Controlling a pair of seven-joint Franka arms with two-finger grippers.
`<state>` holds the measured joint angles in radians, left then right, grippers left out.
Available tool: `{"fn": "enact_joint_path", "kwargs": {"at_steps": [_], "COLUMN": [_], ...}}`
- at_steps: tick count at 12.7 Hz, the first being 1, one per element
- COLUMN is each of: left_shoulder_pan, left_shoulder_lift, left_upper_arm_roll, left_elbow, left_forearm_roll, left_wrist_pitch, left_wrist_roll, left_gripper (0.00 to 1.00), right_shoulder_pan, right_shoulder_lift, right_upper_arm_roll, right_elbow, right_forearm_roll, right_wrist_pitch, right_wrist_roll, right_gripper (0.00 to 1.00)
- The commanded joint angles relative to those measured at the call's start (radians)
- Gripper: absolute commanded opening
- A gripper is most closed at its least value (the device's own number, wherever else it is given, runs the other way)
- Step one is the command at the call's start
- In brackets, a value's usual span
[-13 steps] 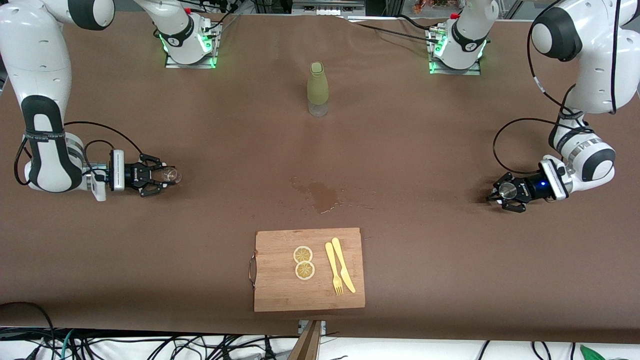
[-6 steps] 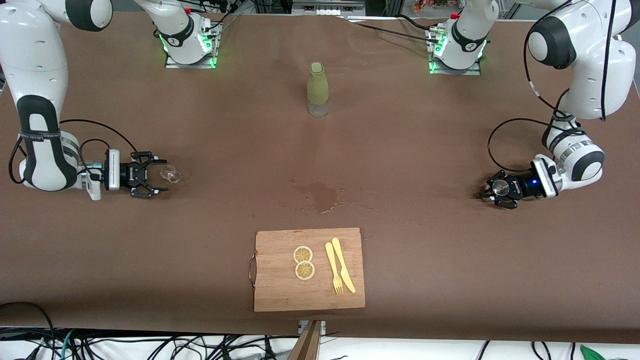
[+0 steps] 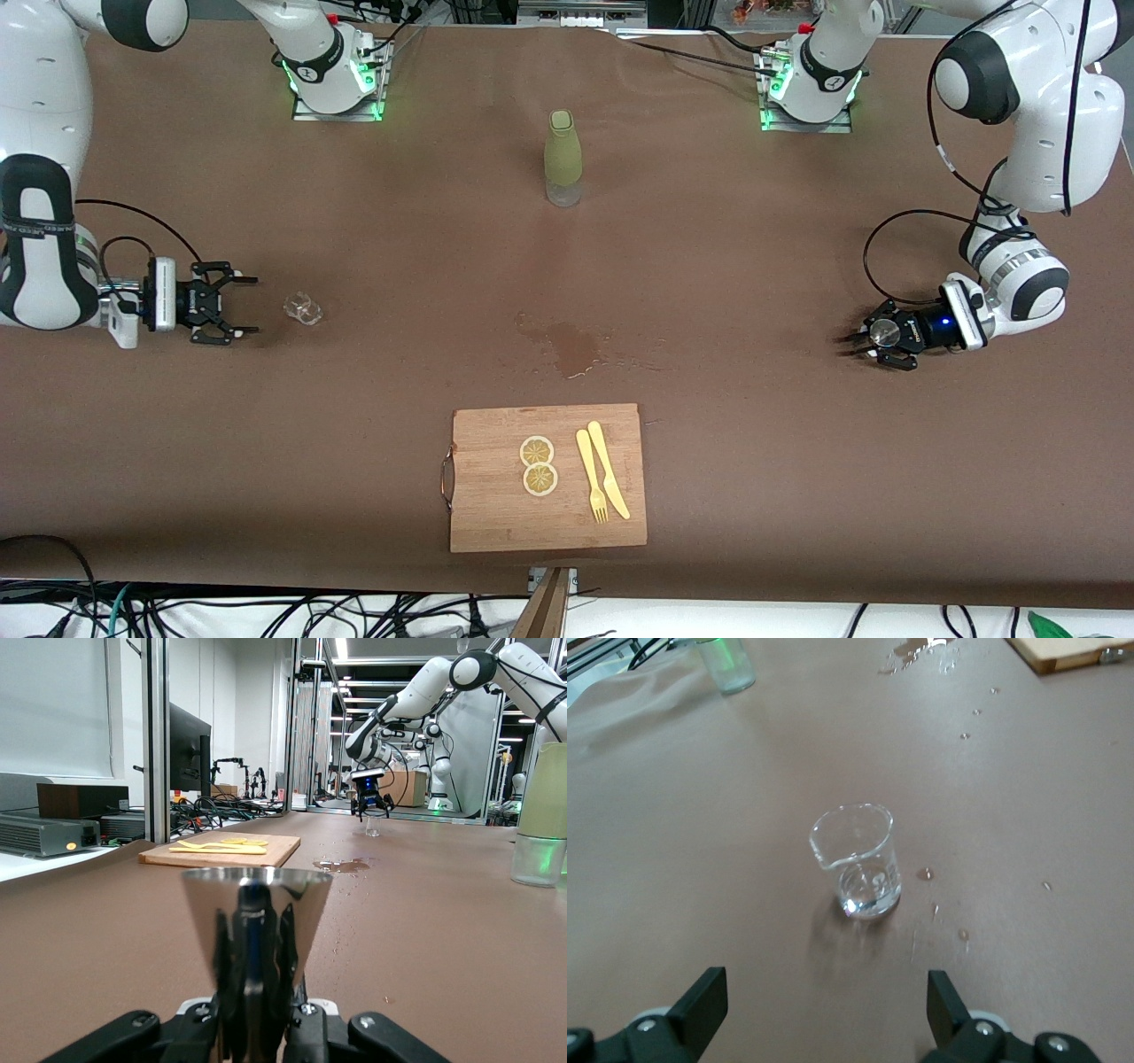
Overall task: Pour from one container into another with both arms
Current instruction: 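Set down the beaker with the right gripper while the left gripper sets down the jigger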
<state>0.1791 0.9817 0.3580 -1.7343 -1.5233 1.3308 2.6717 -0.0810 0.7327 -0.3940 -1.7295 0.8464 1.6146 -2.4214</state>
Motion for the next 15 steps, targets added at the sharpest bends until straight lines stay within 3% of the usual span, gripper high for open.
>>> {"fn": "enact_joint_path", "kwargs": {"at_steps": [1, 2, 3, 4, 5, 8, 15], "left_shoulder_pan": [-0.001, -0.001, -0.001, 0.000, 0.000, 0.000, 0.013], "left_shoulder_lift": [0.008, 0.006, 0.006, 0.006, 0.002, -0.024, -0.121], "left_upper_arm_roll": [0.009, 0.010, 0.016, 0.019, 0.021, 0.039, 0.108], "left_elbow": [-0.001, -0.001, -0.001, -0.001, -0.001, -0.001, 0.004], "left_forearm_roll": [0.005, 0.005, 0.005, 0.005, 0.005, 0.009, 0.175], "left_wrist_pitch": [-0.018, -0.018, -0.018, -0.018, -0.018, -0.018, -0.016], "left_wrist_roll": [0.040, 0.040, 0.042, 0.042, 0.056, 0.059, -0.064], "left_gripper": [0.36, 0.43, 0.57, 0.93, 1.00, 1.00, 1.00], "right_shoulder_pan": [-0.002, -0.002, 0.006, 0.015, 0.024, 0.069, 0.070], "right_shoulder_lift": [-0.097, -0.128, -0.159, -0.189, -0.223, -0.334, -0.535], "right_upper_arm_roll": [0.006, 0.006, 0.007, 0.007, 0.010, 0.027, 0.297], "right_elbow": [-0.010, -0.013, -0.016, -0.022, -0.025, -0.027, -0.027], "right_forearm_roll": [-0.104, -0.143, -0.188, -0.229, -0.271, -0.412, -0.699], "right_wrist_pitch": [-0.004, -0.004, 0.001, 0.008, 0.016, 0.019, 0.025], "right_wrist_roll": [0.135, 0.197, 0.269, 0.336, 0.410, 0.663, 1.281], "right_gripper": [1.00, 1.00, 1.00, 1.00, 1.00, 1.00, 1.00]}}
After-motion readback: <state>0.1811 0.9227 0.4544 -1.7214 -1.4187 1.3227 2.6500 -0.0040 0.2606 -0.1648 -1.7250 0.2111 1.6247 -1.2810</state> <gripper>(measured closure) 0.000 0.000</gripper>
